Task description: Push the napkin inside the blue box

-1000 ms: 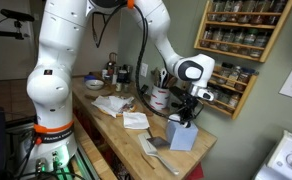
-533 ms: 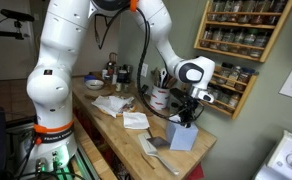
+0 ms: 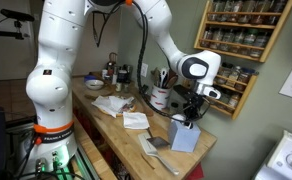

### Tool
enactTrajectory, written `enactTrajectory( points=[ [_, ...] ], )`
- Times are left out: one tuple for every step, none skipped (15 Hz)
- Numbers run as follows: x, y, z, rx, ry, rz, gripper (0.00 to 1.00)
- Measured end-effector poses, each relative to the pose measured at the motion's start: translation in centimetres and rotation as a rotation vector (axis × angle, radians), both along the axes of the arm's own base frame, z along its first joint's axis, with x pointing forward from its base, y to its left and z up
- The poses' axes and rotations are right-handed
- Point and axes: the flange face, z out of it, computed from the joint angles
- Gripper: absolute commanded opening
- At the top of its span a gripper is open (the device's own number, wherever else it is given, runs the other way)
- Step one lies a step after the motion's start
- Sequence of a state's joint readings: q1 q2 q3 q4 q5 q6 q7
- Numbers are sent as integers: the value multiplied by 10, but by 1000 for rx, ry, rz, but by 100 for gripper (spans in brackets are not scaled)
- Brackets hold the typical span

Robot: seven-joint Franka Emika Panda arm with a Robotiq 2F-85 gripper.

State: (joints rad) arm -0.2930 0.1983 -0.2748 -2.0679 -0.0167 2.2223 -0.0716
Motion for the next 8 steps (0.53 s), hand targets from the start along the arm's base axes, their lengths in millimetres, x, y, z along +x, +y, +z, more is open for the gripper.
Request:
enactTrajectory(
  points=[
    [-2,-1,4,3,1,4,1],
    [-4,-2,8,6,0,7,1],
    [-6,-3,12,9,0,11,1],
    [-7,-3,15,10,-2,15,1],
    [-9,-4,20,12,-7,20,1],
    [-10,-4,25,16,-14,32,1],
    [-11,-4,32,20,-28,54,1],
    [-13,-2,41,23,-44,82,1]
  ],
)
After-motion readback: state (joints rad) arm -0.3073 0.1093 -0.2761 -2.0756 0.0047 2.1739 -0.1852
